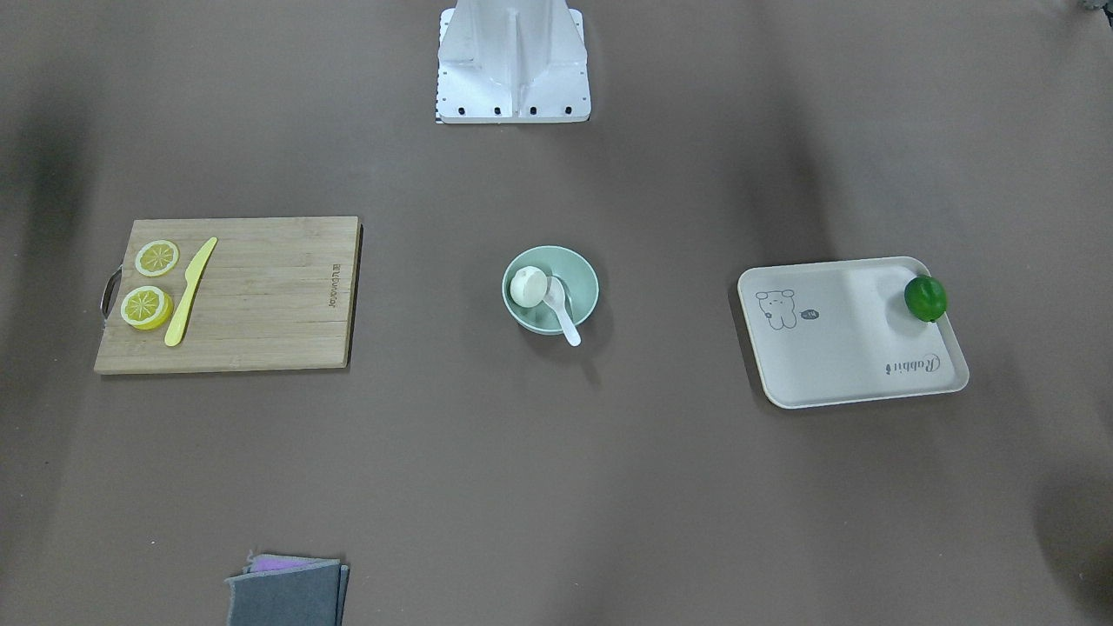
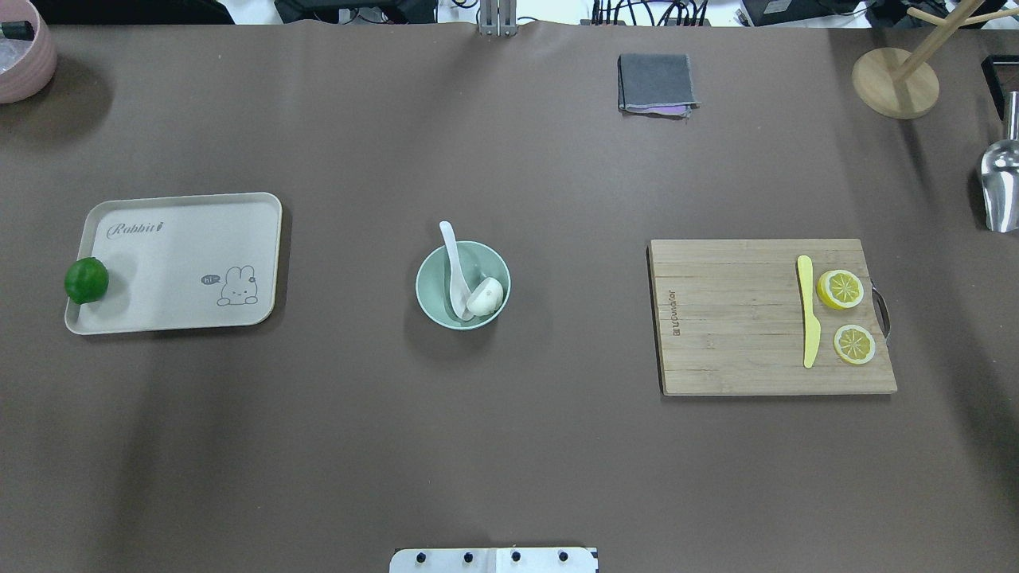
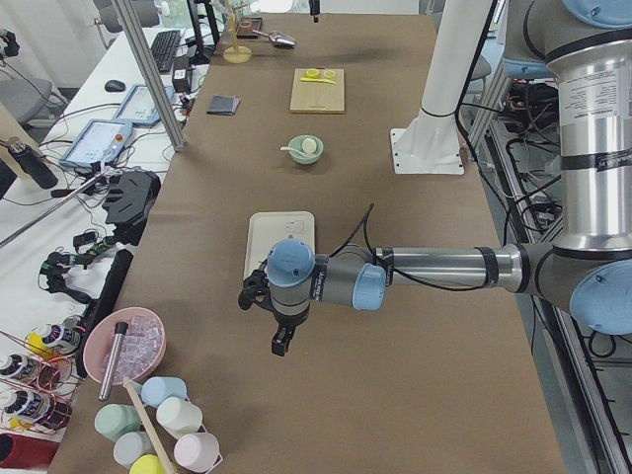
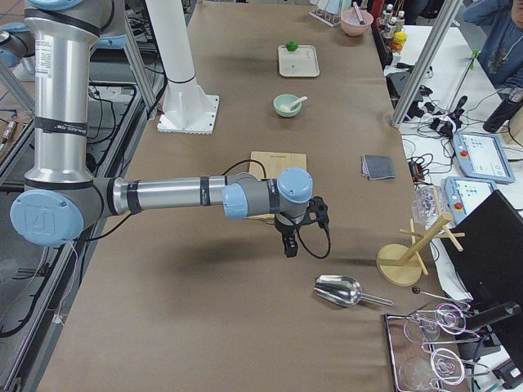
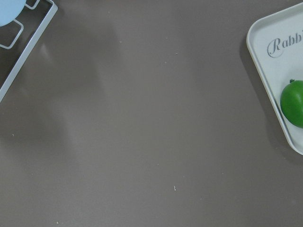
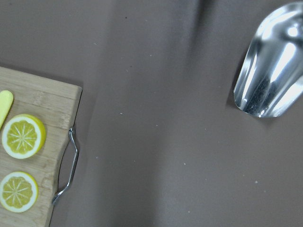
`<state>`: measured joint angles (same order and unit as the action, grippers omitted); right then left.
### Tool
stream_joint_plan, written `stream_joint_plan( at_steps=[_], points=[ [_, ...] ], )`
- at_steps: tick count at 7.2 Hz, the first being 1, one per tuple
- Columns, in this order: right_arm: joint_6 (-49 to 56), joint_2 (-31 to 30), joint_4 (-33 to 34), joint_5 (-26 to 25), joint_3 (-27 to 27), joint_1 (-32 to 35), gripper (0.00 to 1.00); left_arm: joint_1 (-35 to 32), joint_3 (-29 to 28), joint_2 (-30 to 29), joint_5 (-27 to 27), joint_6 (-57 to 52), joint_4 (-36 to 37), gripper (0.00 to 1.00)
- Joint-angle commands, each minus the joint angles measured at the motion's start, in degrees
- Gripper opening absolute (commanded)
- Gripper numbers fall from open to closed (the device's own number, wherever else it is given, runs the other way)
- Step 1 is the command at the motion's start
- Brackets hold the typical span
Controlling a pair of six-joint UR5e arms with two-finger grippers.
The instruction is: Put spoon and bun in bowl
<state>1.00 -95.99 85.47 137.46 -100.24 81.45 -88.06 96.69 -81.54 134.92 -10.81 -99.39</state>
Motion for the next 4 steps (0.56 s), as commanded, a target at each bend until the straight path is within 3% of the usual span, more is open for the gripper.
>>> stream_joint_plan(
  at_steps=[1, 4],
  points=[
    [0.1, -0.6, -0.1, 0.1, -0.5, 0.0, 1.00, 0.1, 0.0, 0.9, 0.2, 0.0, 0.3, 0.98],
    [0.1, -0.5, -0.1, 0.1, -1.0, -0.1, 1.00, 0.0, 0.0, 1.0, 0.1, 0.0, 0.3, 0.98]
  ],
)
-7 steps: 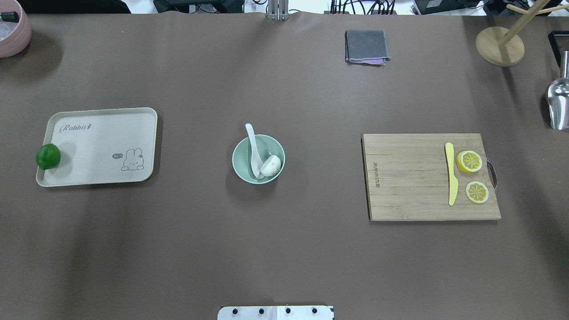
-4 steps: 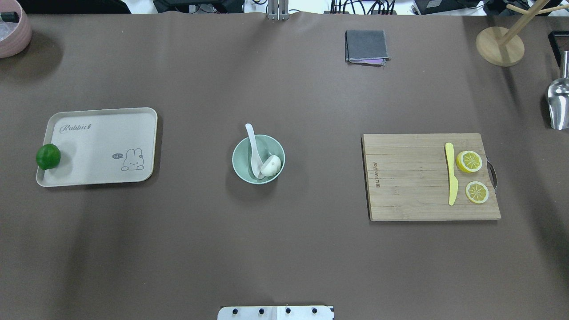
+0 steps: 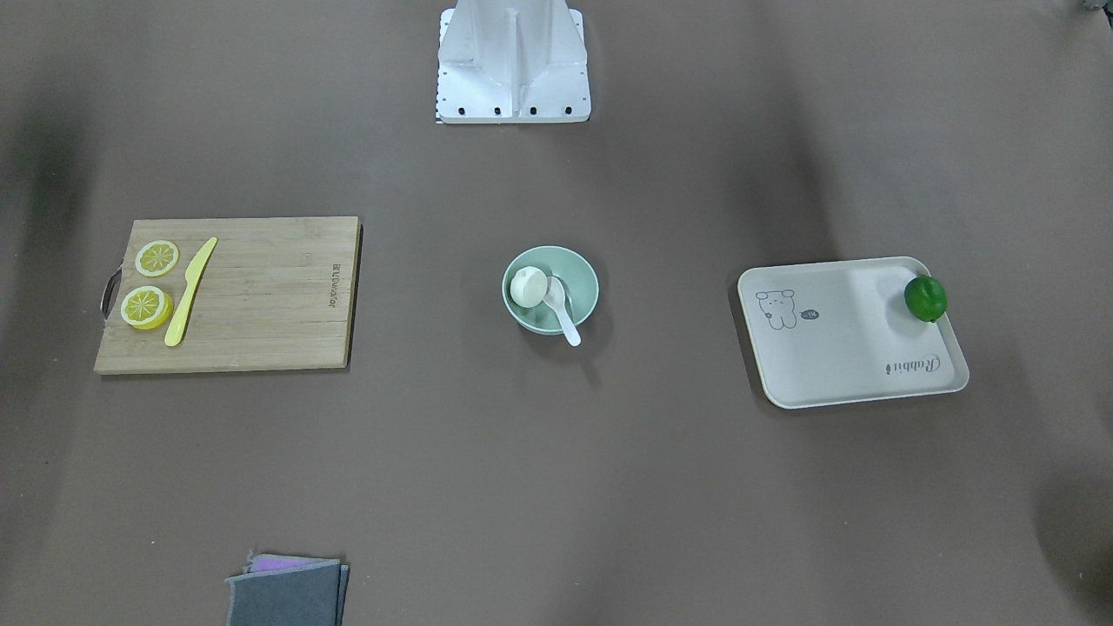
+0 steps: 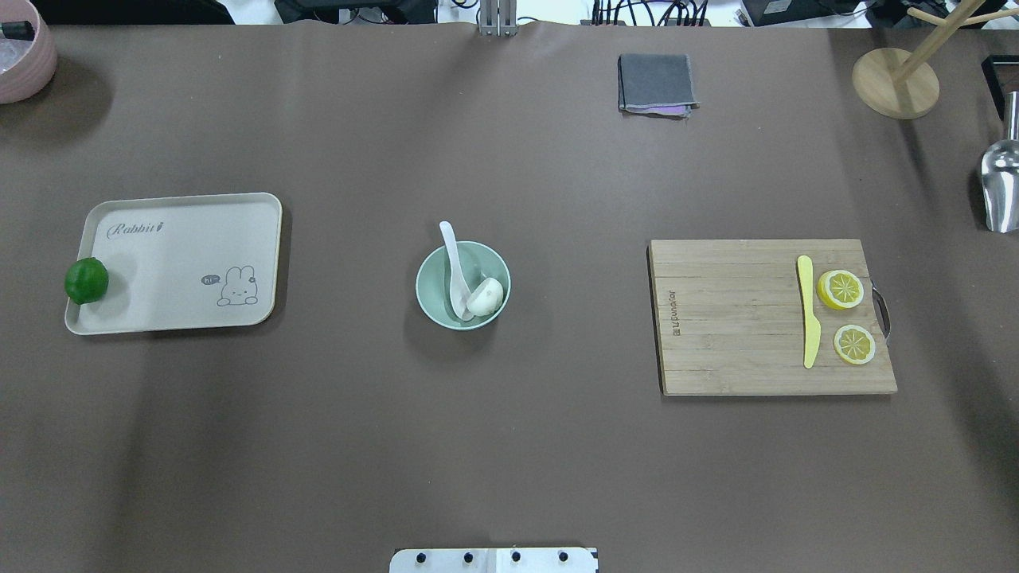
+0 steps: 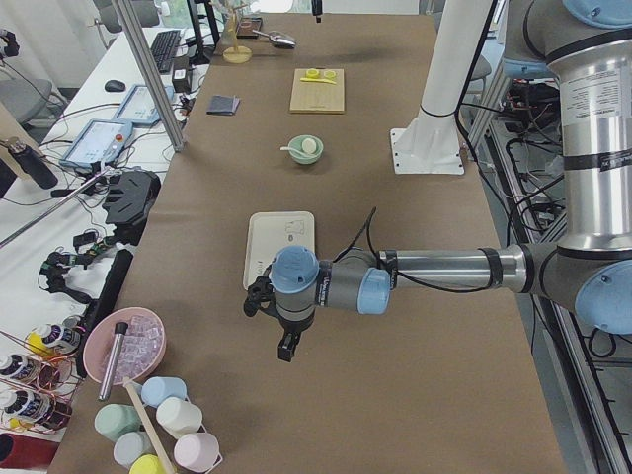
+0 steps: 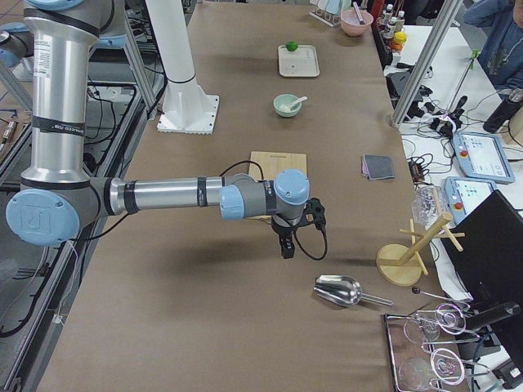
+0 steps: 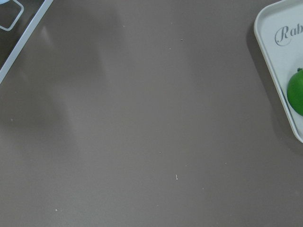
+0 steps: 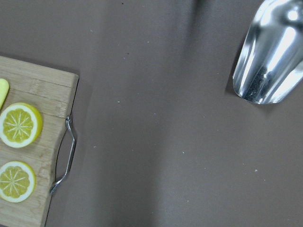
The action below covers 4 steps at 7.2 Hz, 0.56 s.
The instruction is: Put spoon and bun in bowl
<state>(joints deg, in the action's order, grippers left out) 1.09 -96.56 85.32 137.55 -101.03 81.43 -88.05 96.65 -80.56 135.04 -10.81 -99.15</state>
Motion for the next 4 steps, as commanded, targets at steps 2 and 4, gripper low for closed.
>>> stream_joint_plan(
  at_steps=[2, 4],
  points=[
    [0.1, 0.3, 0.0, 0.2, -0.7, -0.6, 1.00, 0.0, 0.3, 0.0, 0.1, 0.1, -0.1, 0.98],
    [0.1, 0.2, 0.1, 0.3, -0.5, -0.7, 1.00, 0.1, 0.6, -0.2, 0.3, 0.3, -0.1, 0.98]
  ],
)
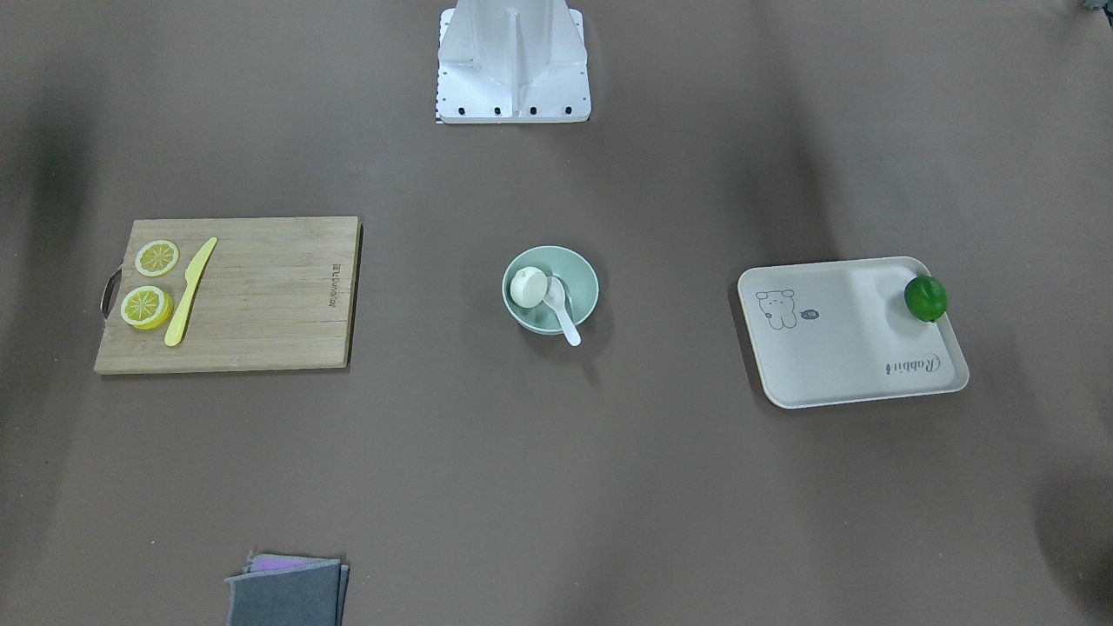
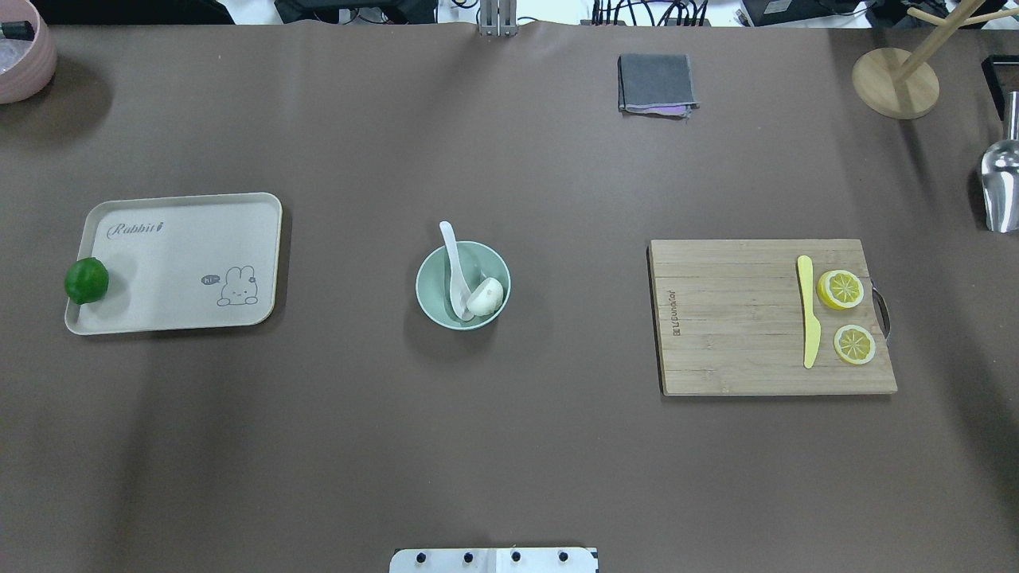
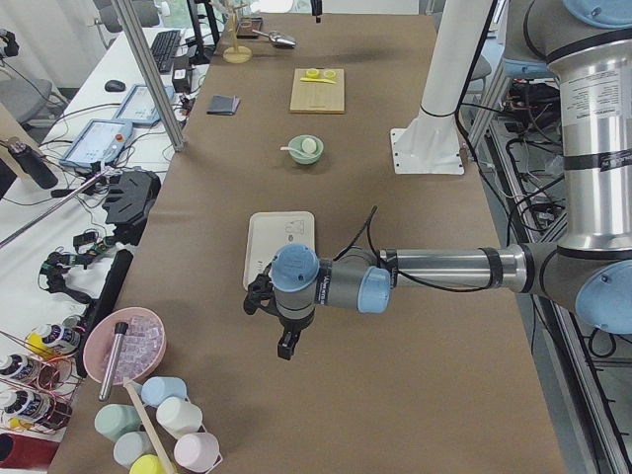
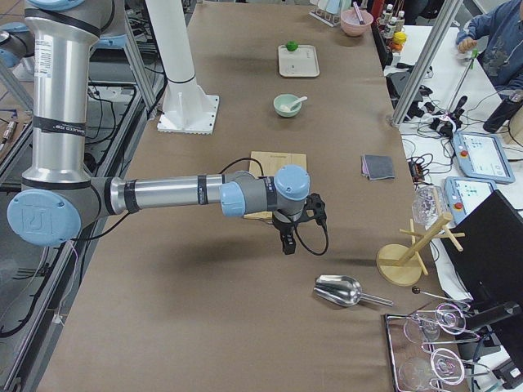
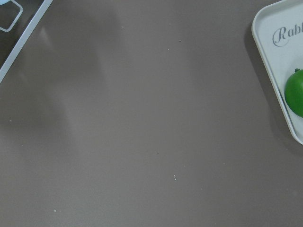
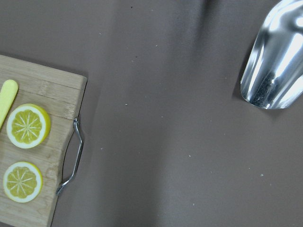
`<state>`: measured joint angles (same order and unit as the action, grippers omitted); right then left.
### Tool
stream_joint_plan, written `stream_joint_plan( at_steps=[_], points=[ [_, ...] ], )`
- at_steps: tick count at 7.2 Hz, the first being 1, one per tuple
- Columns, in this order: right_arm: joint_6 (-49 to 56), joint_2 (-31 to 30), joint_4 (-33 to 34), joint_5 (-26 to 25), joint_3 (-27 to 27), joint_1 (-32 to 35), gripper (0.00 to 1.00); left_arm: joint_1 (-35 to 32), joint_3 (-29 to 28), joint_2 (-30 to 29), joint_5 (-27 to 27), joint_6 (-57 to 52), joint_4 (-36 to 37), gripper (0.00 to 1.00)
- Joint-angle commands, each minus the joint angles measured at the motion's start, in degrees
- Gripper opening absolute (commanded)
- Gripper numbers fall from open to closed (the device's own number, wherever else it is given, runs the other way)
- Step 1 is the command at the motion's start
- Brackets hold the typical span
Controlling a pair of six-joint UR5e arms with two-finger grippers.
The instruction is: Put spoon and bun in bowl
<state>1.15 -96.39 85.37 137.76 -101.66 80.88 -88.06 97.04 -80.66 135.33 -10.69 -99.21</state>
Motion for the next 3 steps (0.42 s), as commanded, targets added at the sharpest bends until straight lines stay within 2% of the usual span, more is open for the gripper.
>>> stream_joint_plan(
  at_steps=[1, 3],
  points=[
    [0.0, 0.1, 0.1, 0.1, 0.0, -0.3, 1.00, 0.1, 0.1, -0.4, 0.1, 0.2, -0.2, 0.98],
    [0.0, 0.0, 0.0, 0.8, -0.6, -0.5, 1.00, 0.1, 0.7, -0.7, 0.2, 0.2, -0.3, 0.98]
  ],
)
